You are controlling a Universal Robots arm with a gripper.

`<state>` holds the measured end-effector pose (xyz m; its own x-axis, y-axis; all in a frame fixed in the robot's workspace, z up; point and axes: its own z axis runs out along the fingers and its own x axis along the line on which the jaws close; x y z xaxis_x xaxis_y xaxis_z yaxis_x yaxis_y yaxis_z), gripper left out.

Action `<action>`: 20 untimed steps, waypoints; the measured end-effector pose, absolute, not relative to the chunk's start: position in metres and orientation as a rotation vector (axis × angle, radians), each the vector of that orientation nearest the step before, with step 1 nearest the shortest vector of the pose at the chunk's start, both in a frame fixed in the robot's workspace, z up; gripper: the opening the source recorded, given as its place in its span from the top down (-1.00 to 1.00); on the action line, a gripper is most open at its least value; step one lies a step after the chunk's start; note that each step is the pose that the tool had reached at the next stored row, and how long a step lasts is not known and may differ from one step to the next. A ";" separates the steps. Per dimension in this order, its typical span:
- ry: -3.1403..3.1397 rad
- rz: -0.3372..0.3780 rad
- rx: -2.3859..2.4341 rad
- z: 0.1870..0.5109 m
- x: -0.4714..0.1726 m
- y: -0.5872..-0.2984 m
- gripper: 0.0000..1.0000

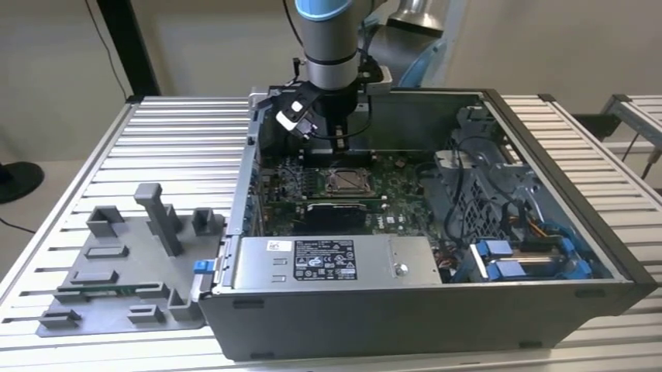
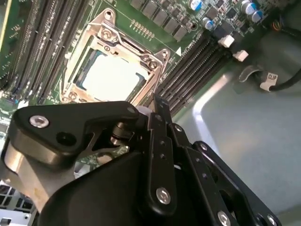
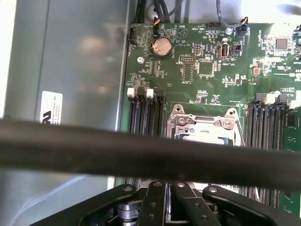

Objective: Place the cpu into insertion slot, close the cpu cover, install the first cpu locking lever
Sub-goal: 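Install the first cpu locking lever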

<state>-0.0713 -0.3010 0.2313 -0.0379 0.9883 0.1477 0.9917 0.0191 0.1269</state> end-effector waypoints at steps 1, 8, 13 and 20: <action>-2.230 -0.305 -2.167 0.231 -0.071 -0.301 1.00; -2.230 -0.305 -2.167 0.231 -0.071 -0.301 1.00; -2.230 -0.305 -2.167 0.231 -0.071 -0.301 1.00; -2.230 -0.304 -2.167 0.231 -0.071 -0.301 1.00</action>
